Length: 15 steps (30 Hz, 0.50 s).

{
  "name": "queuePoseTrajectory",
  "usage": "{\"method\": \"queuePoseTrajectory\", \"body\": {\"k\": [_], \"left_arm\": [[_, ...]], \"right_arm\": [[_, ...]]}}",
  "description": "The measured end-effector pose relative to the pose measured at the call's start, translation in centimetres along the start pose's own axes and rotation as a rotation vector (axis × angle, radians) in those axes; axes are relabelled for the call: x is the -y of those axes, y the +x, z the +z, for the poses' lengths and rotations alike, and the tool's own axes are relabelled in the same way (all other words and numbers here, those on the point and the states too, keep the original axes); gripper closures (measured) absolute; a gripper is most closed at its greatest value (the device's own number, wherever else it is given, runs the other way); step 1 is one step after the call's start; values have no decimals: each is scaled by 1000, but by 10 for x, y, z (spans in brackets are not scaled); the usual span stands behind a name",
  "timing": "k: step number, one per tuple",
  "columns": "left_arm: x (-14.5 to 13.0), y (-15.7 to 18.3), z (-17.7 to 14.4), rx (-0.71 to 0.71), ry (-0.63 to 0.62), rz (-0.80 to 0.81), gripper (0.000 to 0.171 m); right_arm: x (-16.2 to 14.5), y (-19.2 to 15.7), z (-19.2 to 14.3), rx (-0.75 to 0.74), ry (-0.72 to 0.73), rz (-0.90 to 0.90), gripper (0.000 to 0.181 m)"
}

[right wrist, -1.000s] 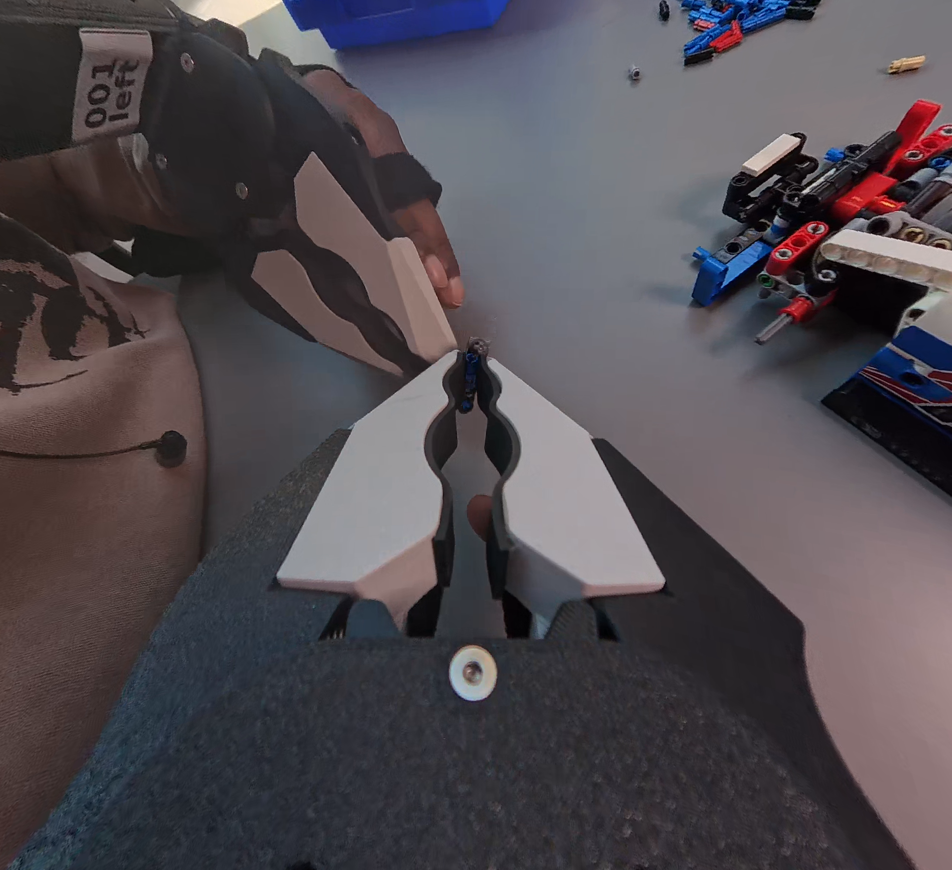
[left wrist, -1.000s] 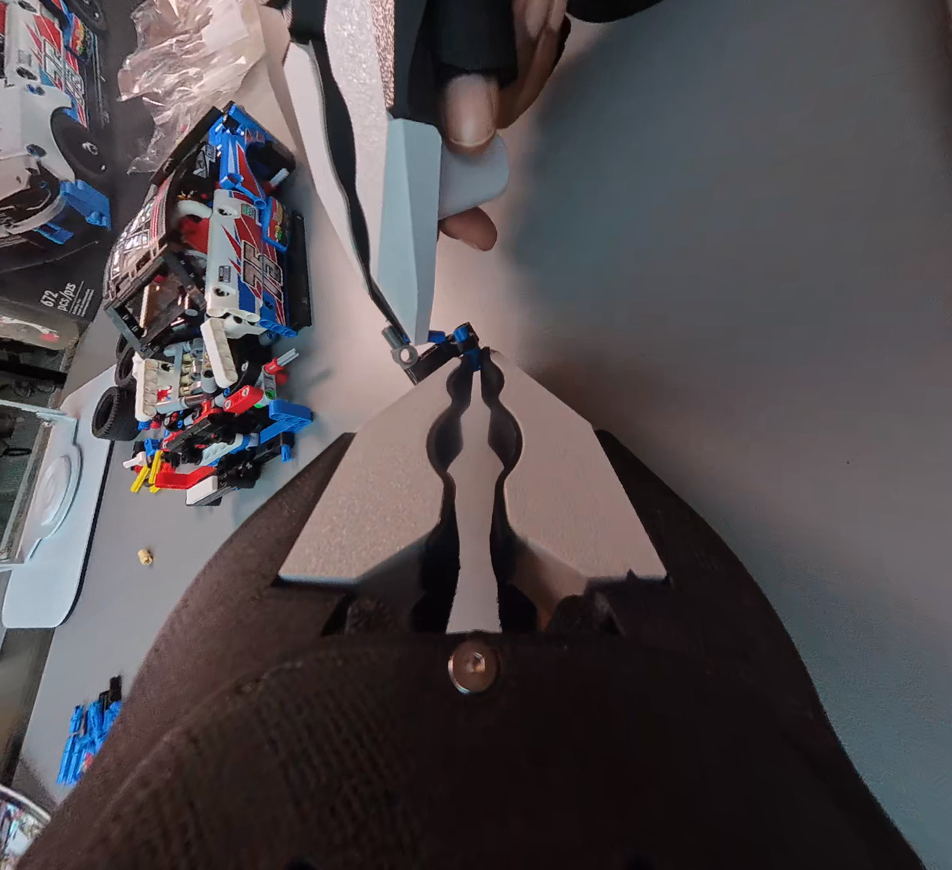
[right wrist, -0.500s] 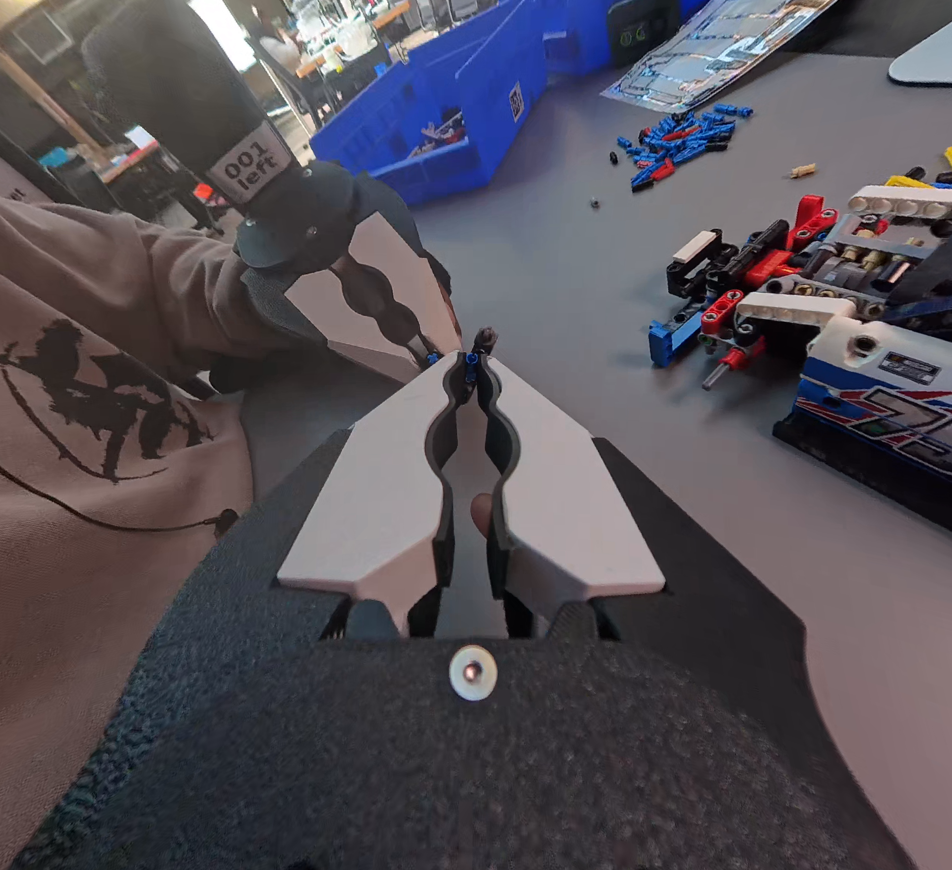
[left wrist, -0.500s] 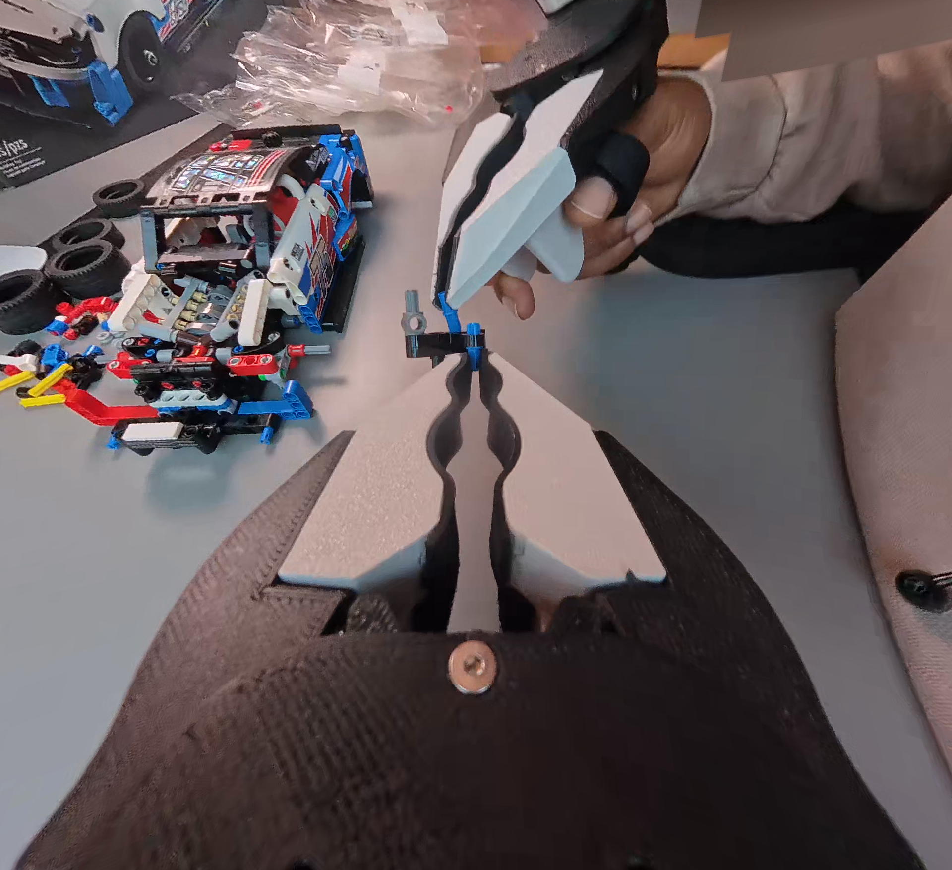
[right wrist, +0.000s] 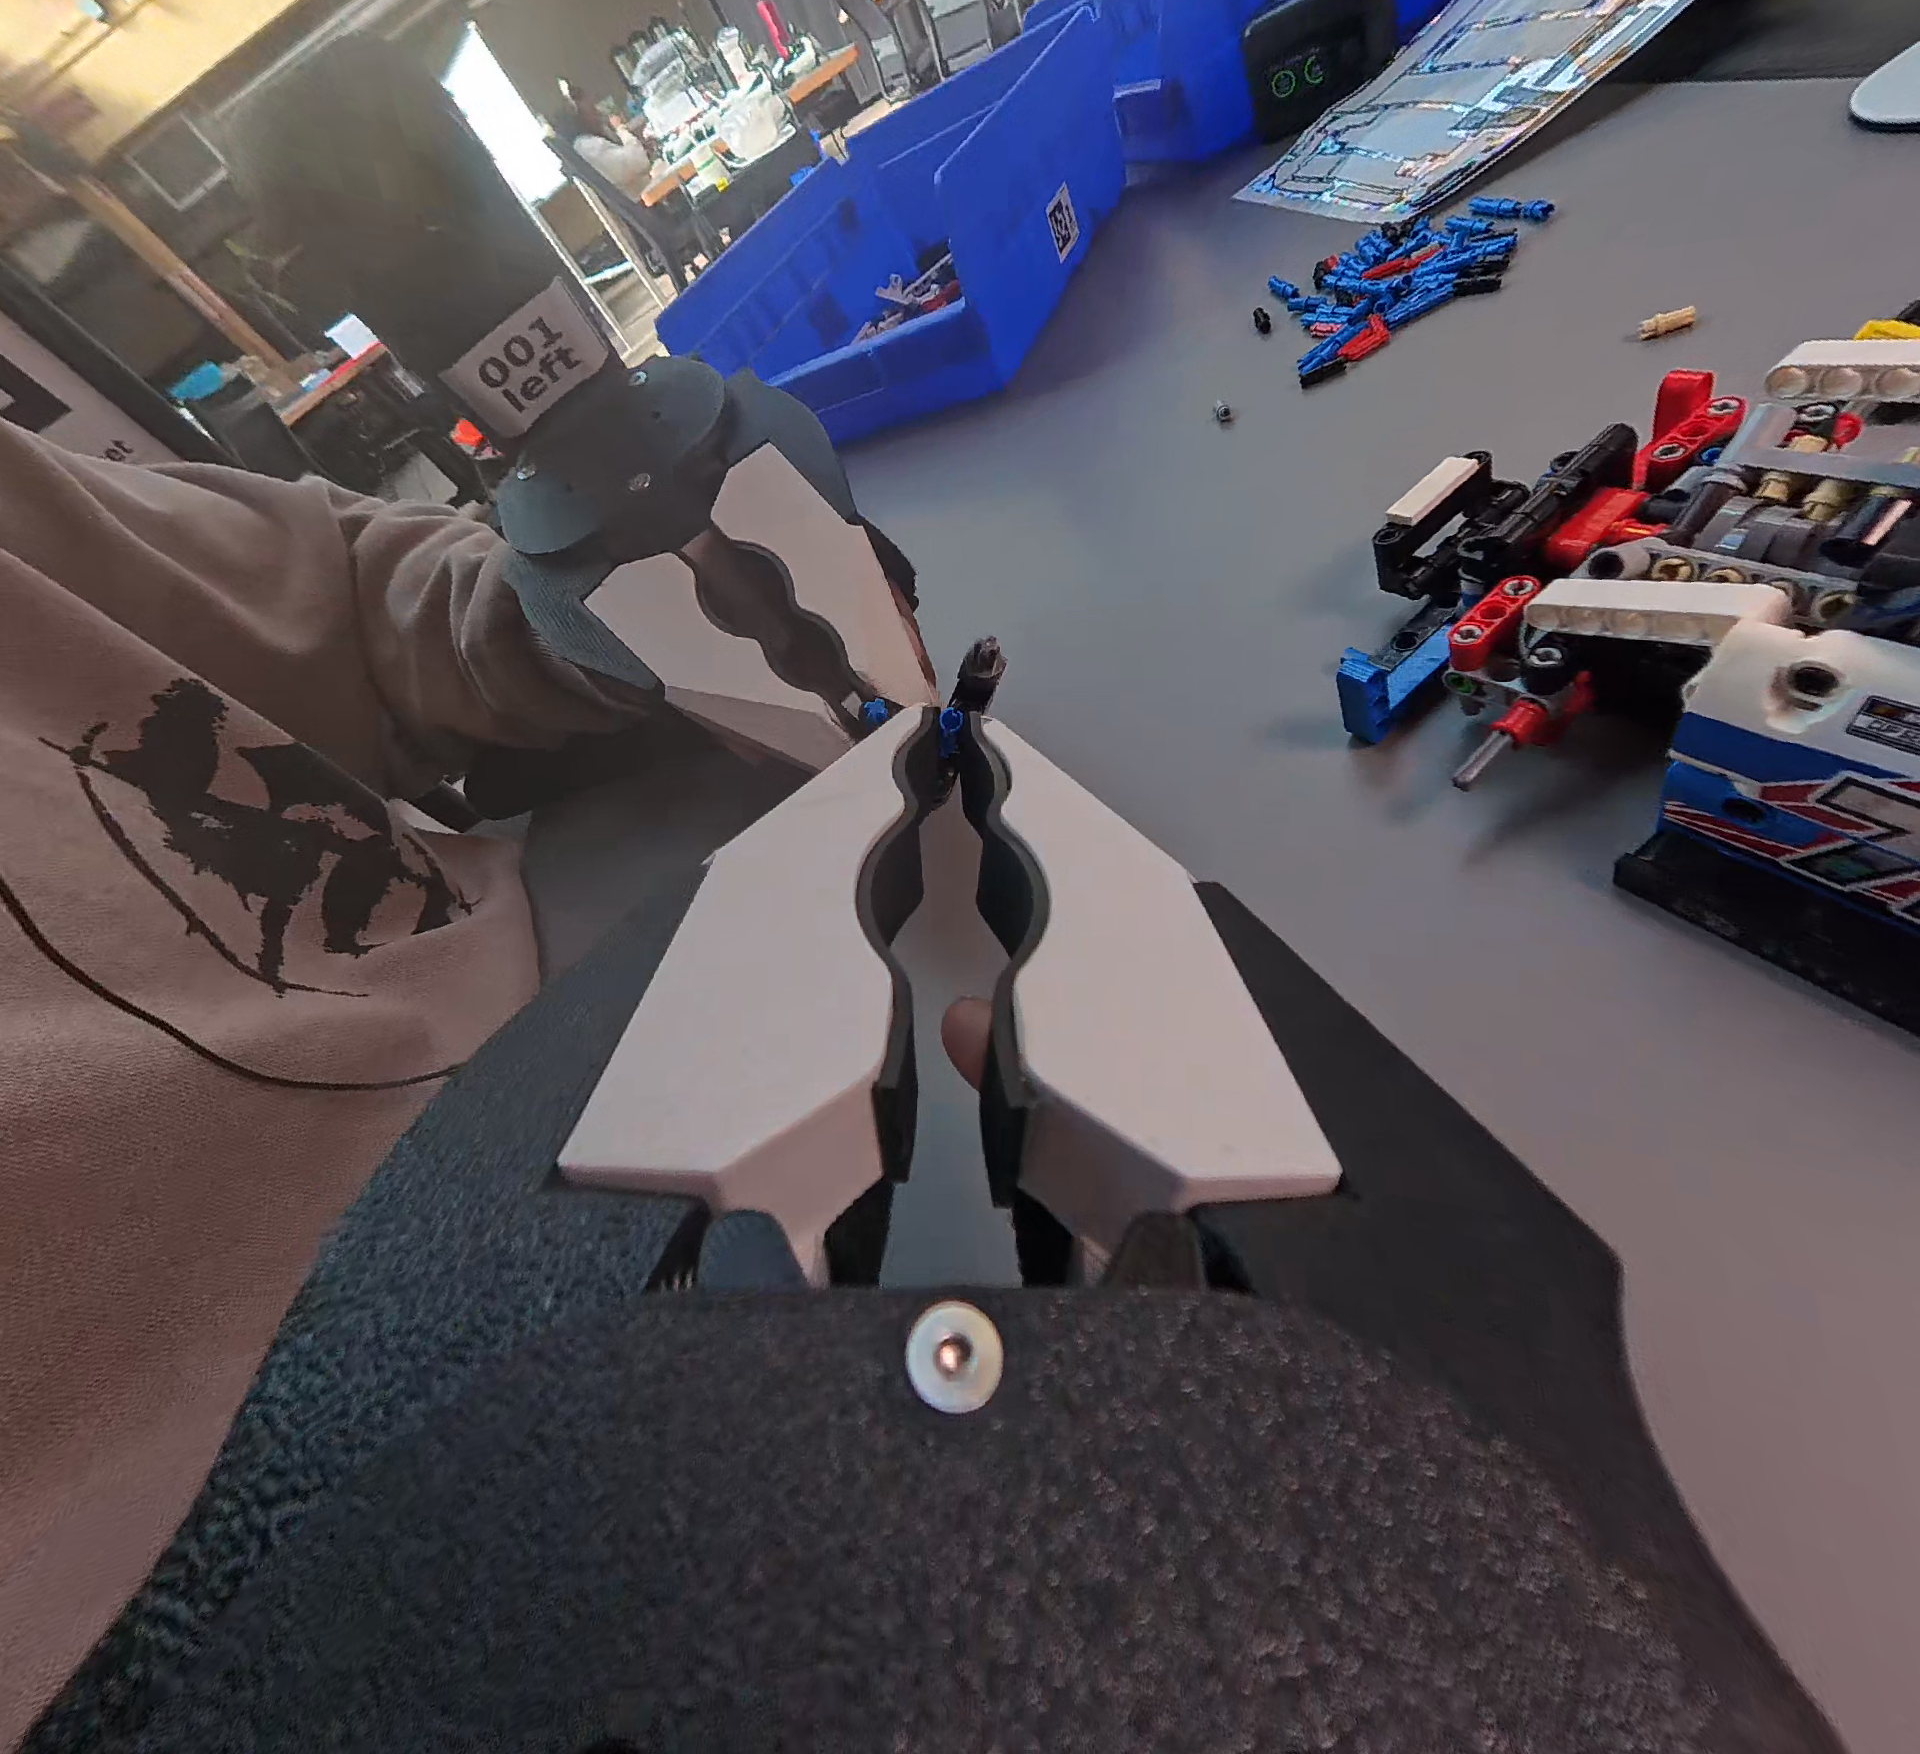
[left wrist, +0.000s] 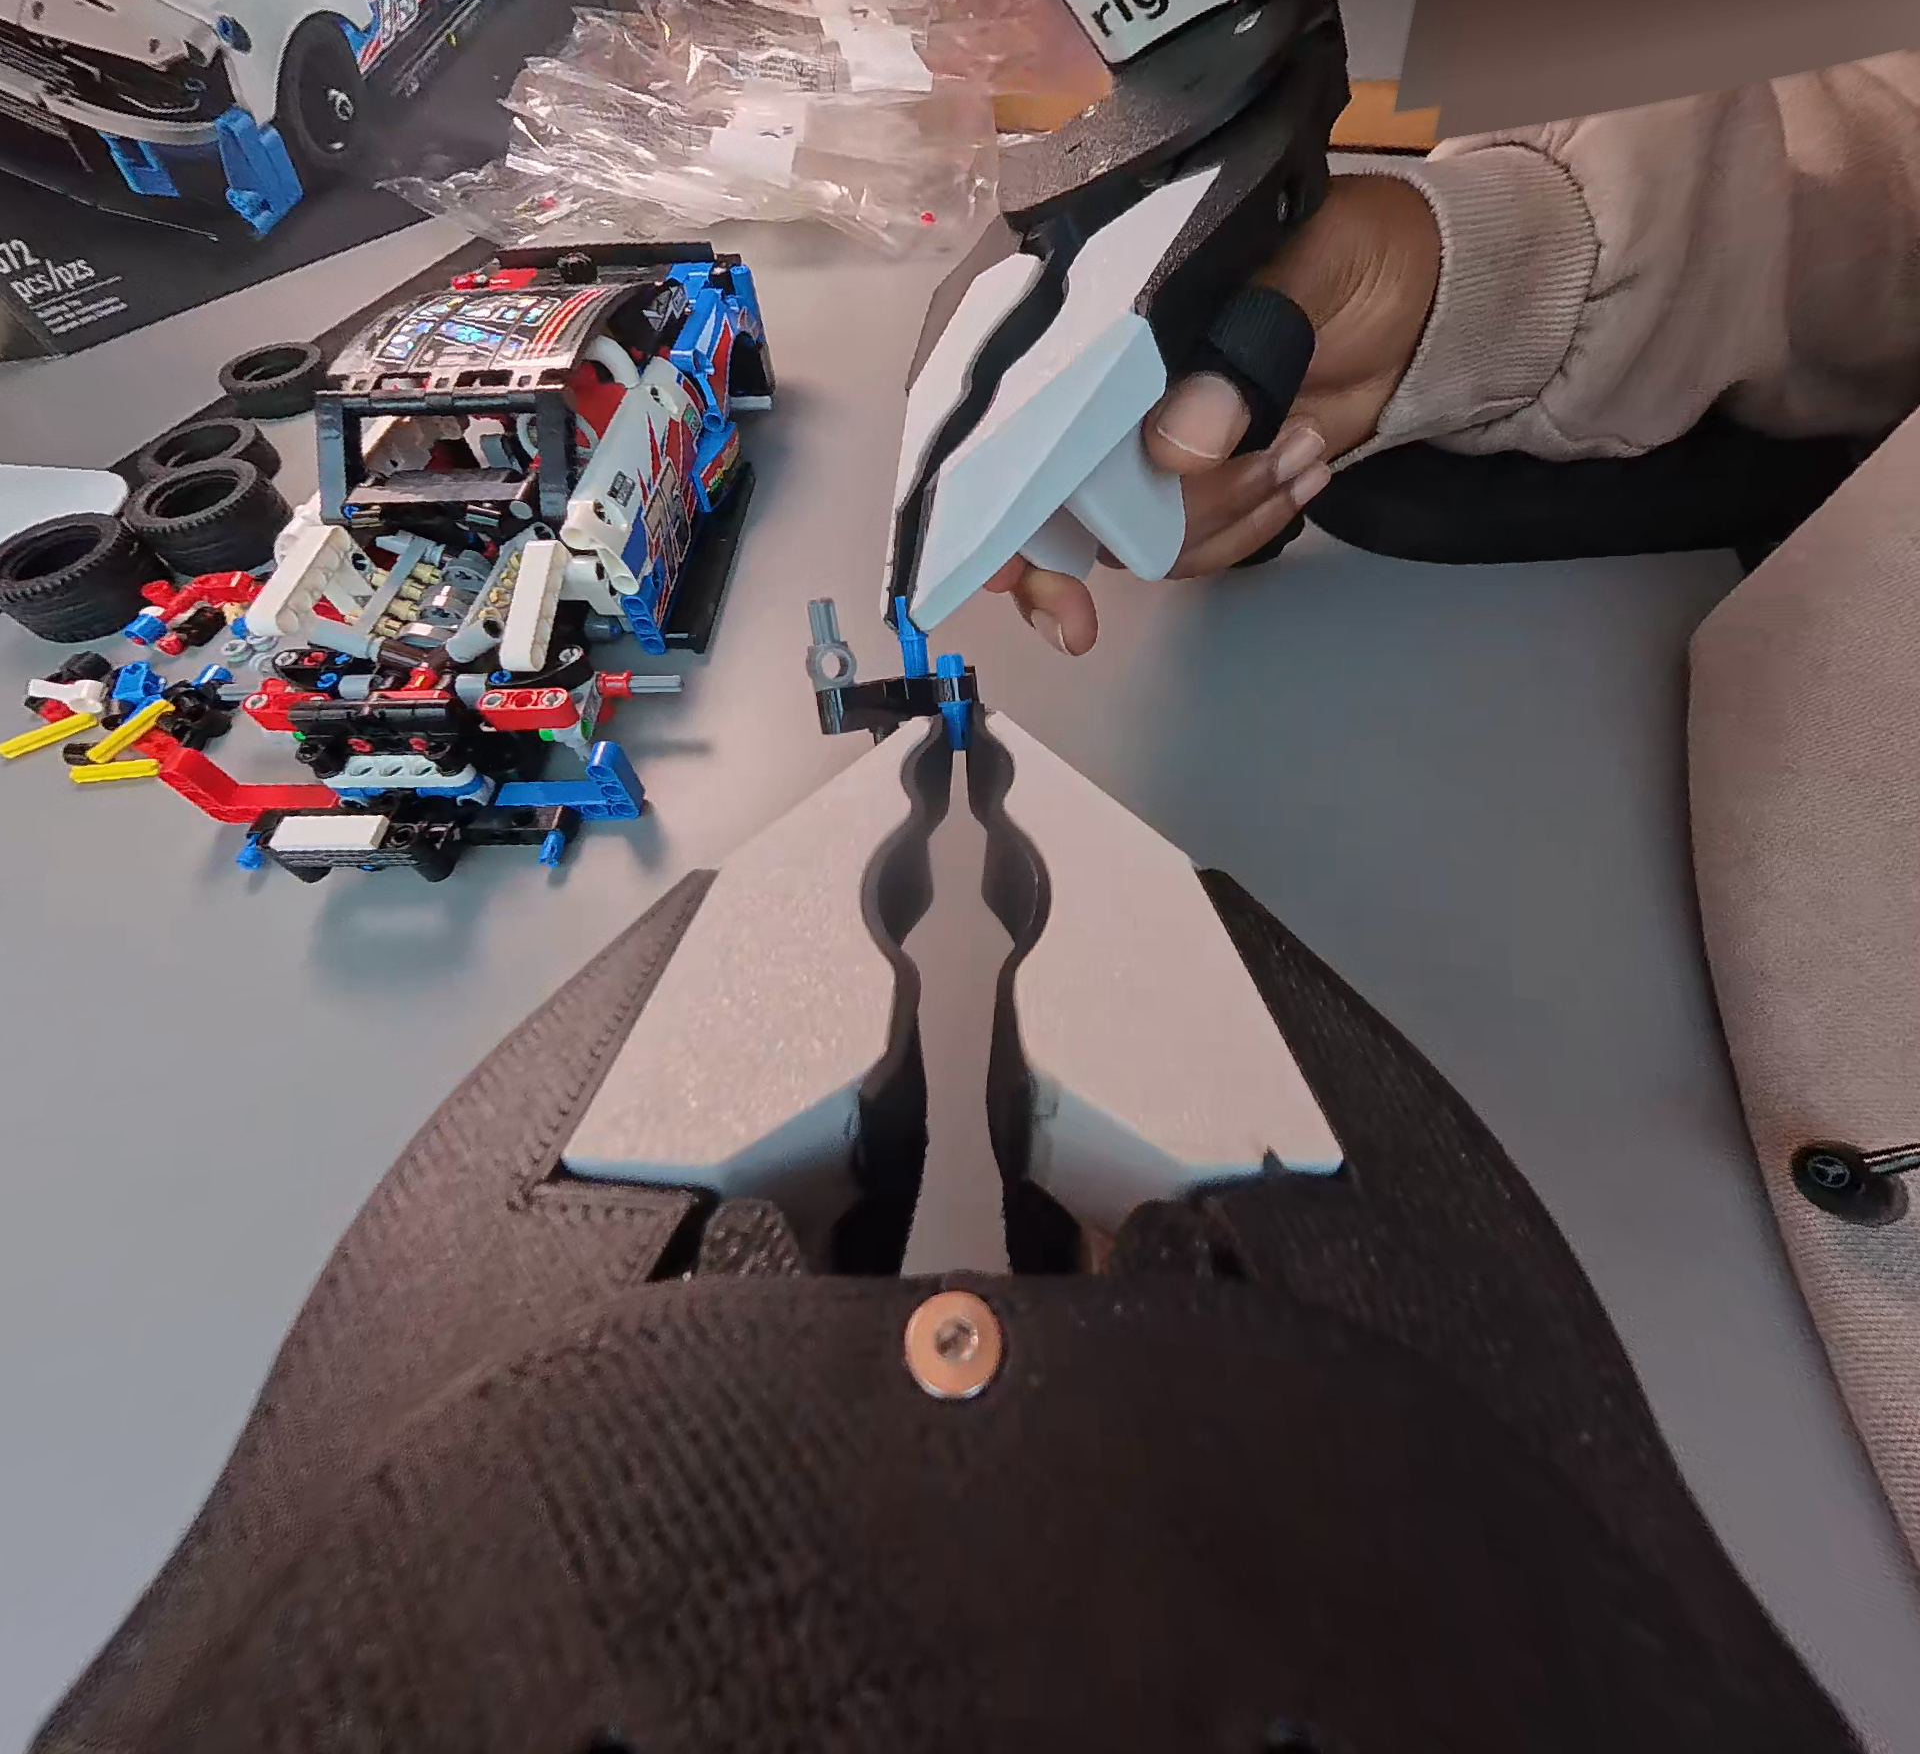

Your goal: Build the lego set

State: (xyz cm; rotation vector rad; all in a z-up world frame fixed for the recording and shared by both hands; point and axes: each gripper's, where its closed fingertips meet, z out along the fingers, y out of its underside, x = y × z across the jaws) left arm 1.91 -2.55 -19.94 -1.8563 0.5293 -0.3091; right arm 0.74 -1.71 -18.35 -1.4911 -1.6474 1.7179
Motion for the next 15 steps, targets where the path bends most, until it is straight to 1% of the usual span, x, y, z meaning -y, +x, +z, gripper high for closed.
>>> {"method": "queuePoseTrajectory", "body": {"k": [3,7,11,13,15], "left_arm": [[-2,-2,0,42,-21,58,171],[-3,-3,1,83,-39,146,171],[0,-2,-1,95,-23,176,171],[5,-2,-2,88,4,154,171],[5,-3,-2,93,5,154,171]], "right_arm": [[-1,2,2,-42,-10,-21,180],[-3,4,2,-30,-7,7,180],[-1,0,0,-6,8,19,180],[1,-1,0,-10,22,11,180],[2,-3,1,-14,28,-7,180]]}}
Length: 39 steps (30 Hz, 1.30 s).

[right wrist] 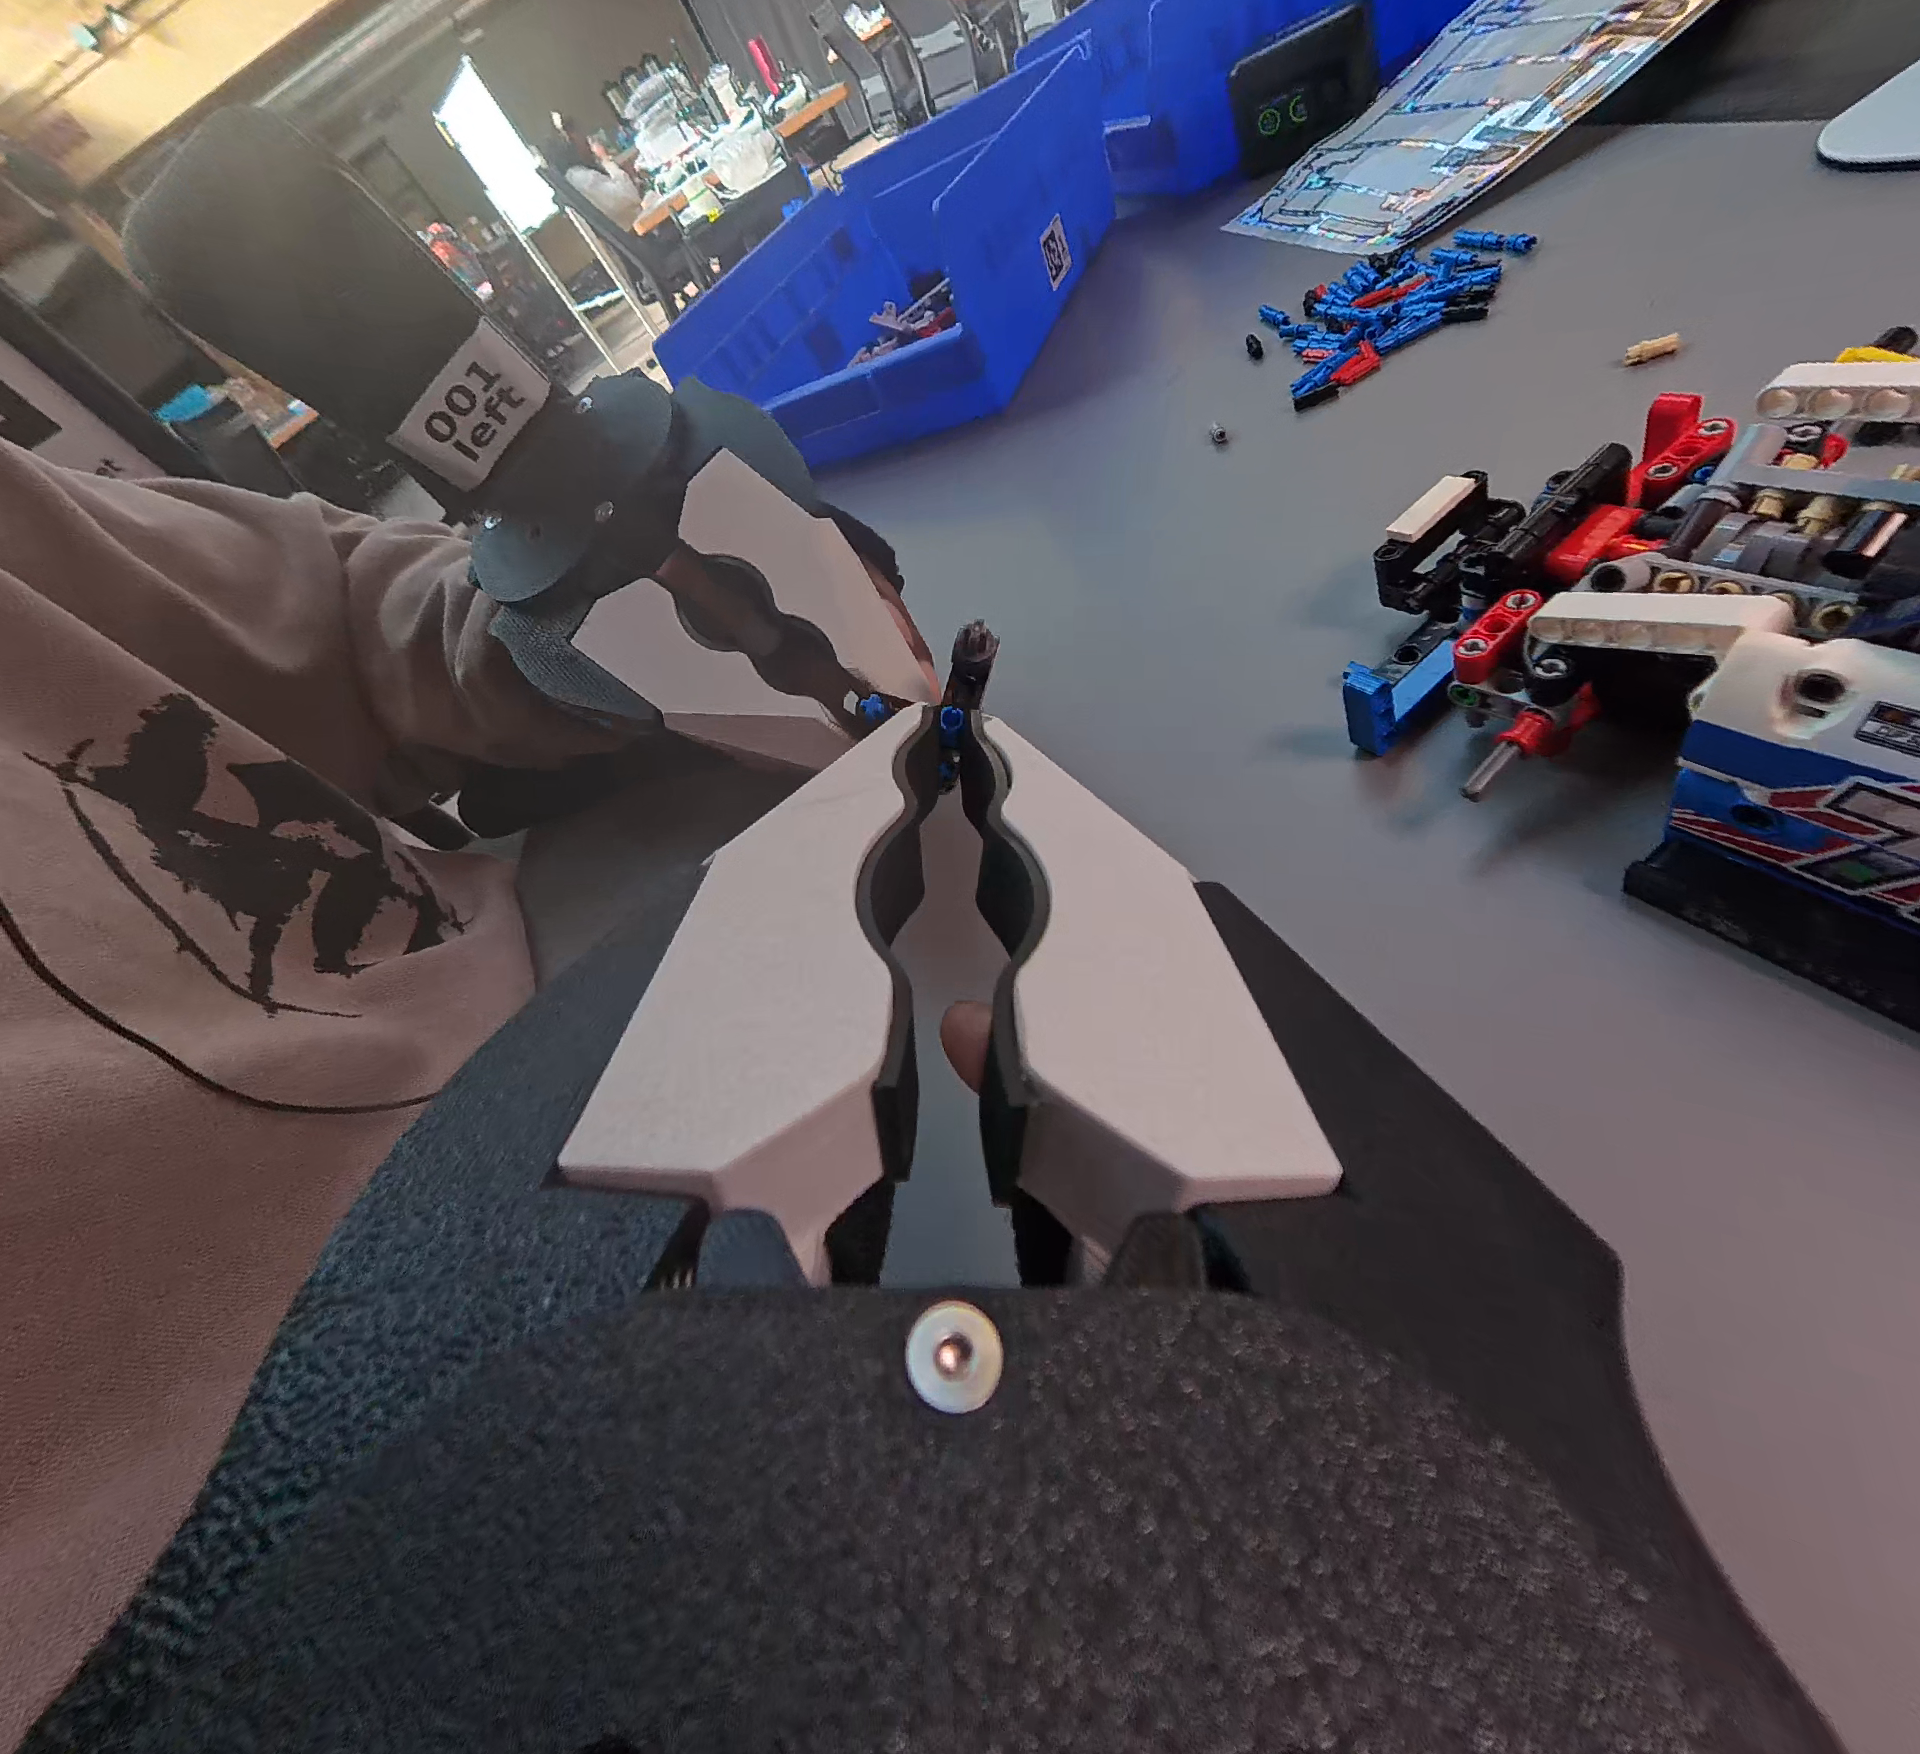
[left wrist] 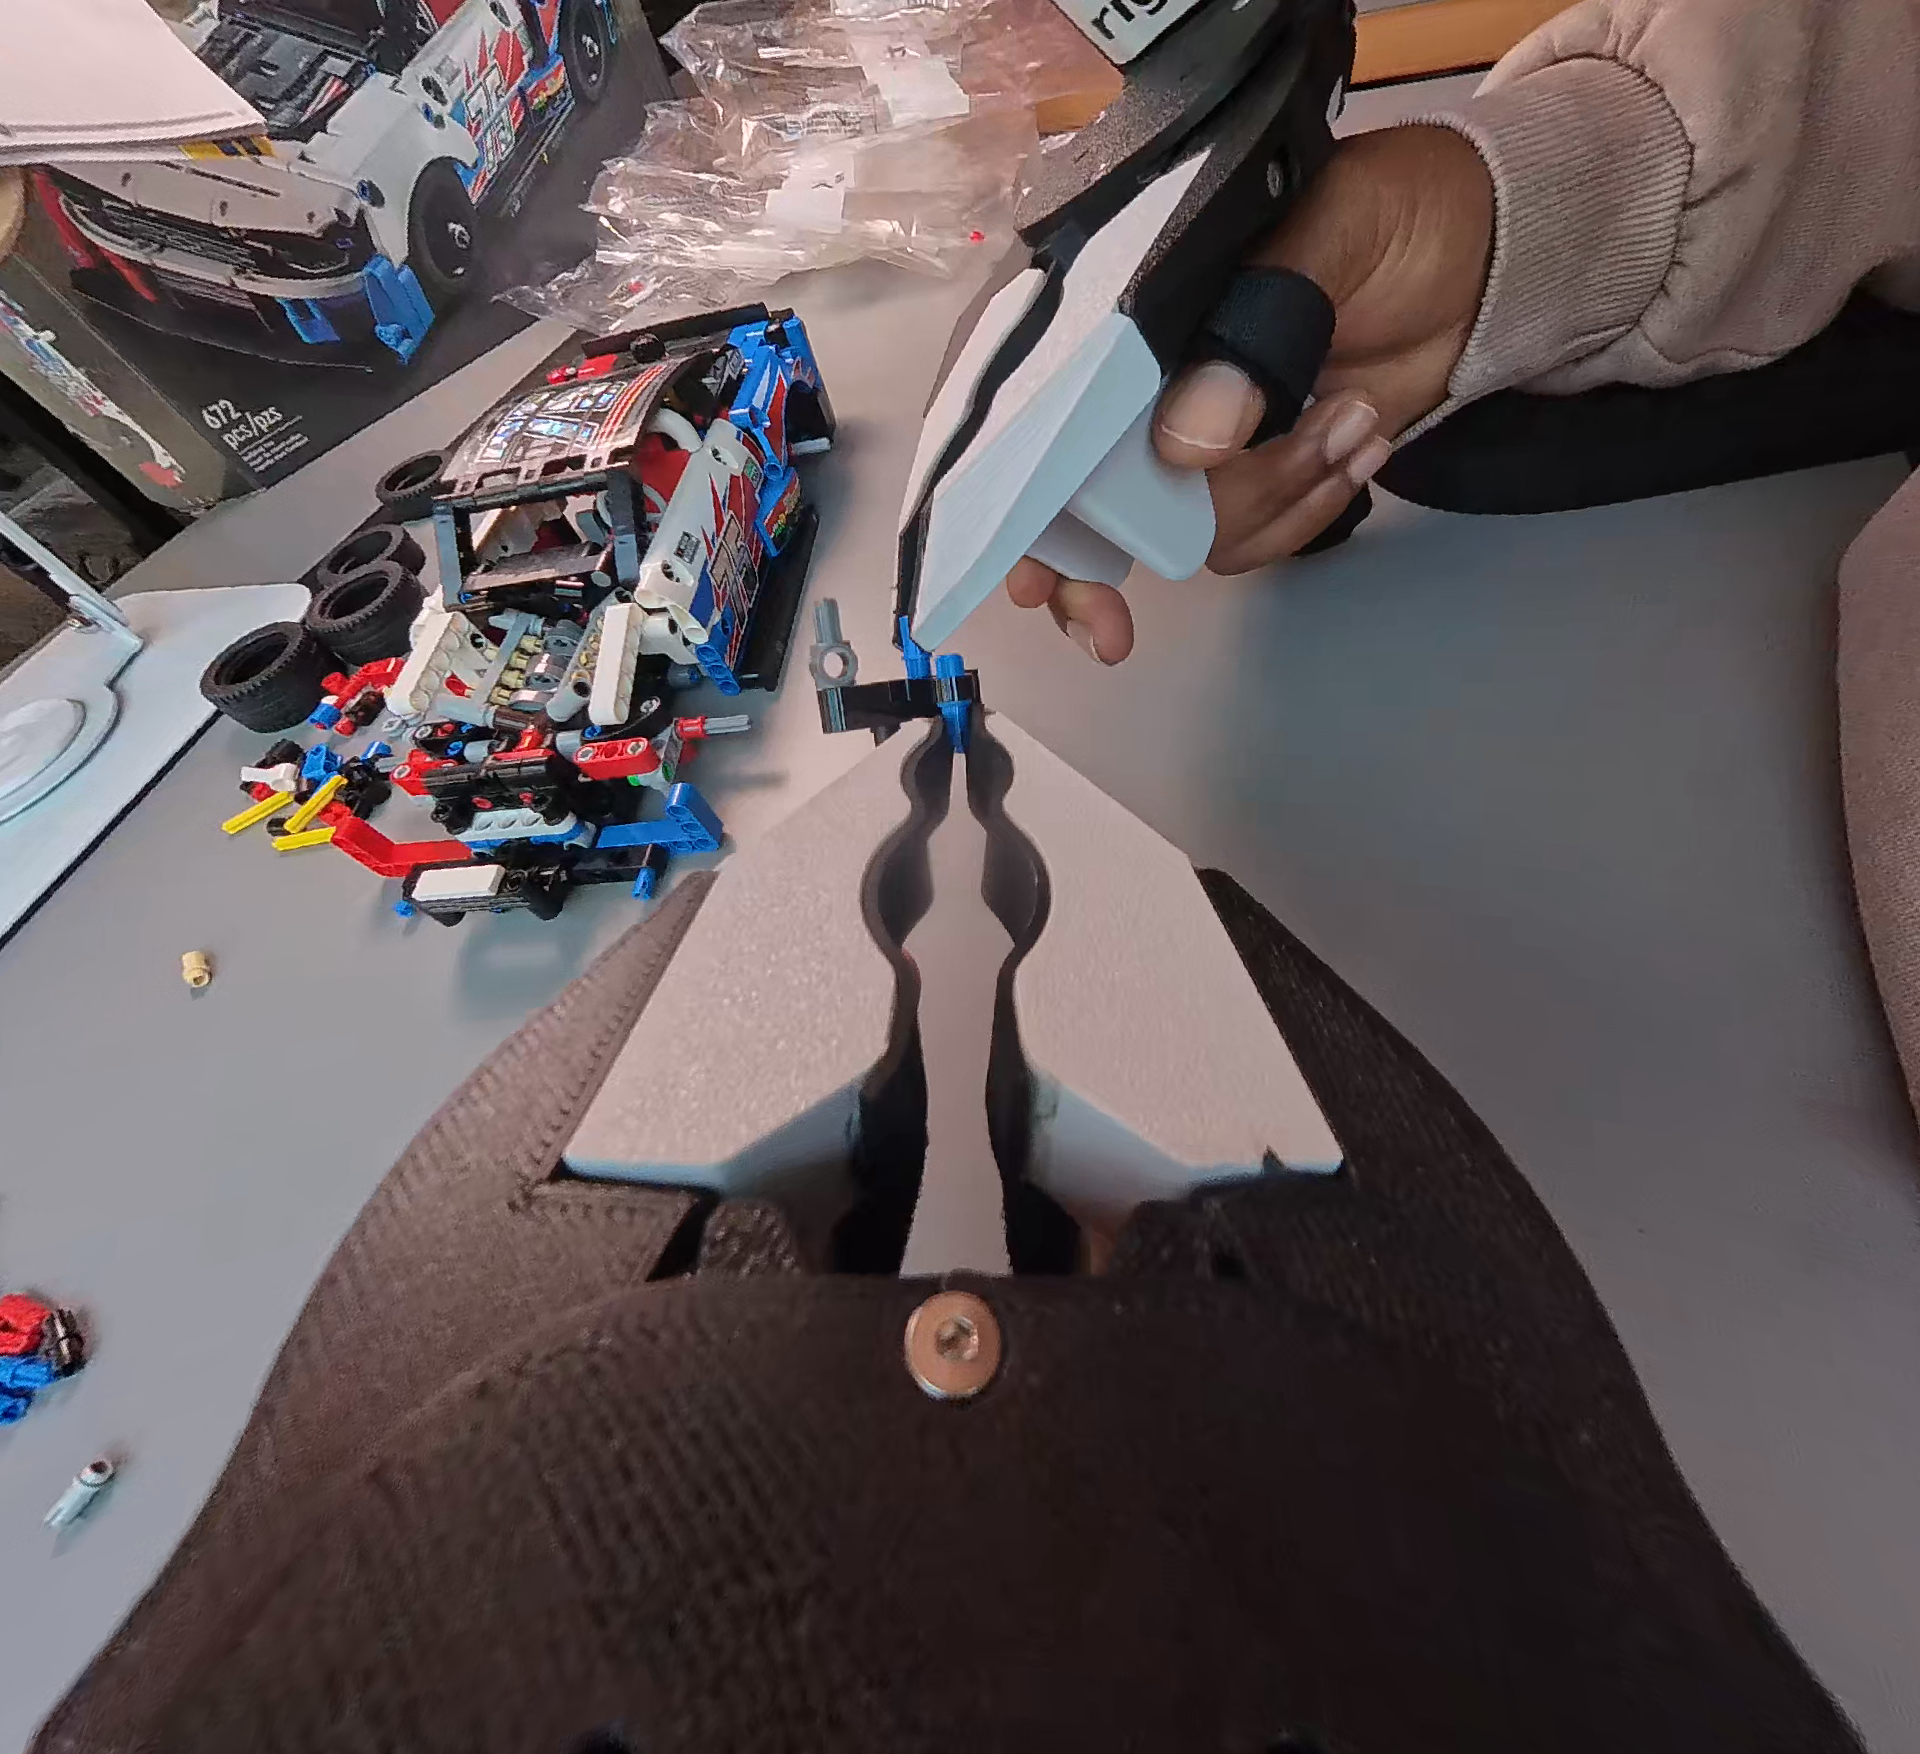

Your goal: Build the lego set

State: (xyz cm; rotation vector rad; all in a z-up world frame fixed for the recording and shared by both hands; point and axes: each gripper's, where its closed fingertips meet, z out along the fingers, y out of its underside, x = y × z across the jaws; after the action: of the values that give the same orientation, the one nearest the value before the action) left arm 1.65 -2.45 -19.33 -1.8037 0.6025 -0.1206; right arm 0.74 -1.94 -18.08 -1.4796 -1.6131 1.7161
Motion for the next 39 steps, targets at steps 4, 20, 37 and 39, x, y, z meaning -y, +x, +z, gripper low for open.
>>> {"method": "queuePoseTrajectory", "body": {"k": [4,20,37,39], "left_arm": [[2,-1,-2,2,10,9,171],[9,-3,-9,-311,113,-619,170],[6,0,-10,-369,107,-727,169],[-1,-6,-9,-307,73,-632,169]], "right_arm": [[3,-1,1,-16,0,-36,180],[-1,-6,2,-175,-58,-775,146],[-6,-4,11,-313,-108,-1053,157],[-8,-3,11,-266,-98,-970,148]]}}
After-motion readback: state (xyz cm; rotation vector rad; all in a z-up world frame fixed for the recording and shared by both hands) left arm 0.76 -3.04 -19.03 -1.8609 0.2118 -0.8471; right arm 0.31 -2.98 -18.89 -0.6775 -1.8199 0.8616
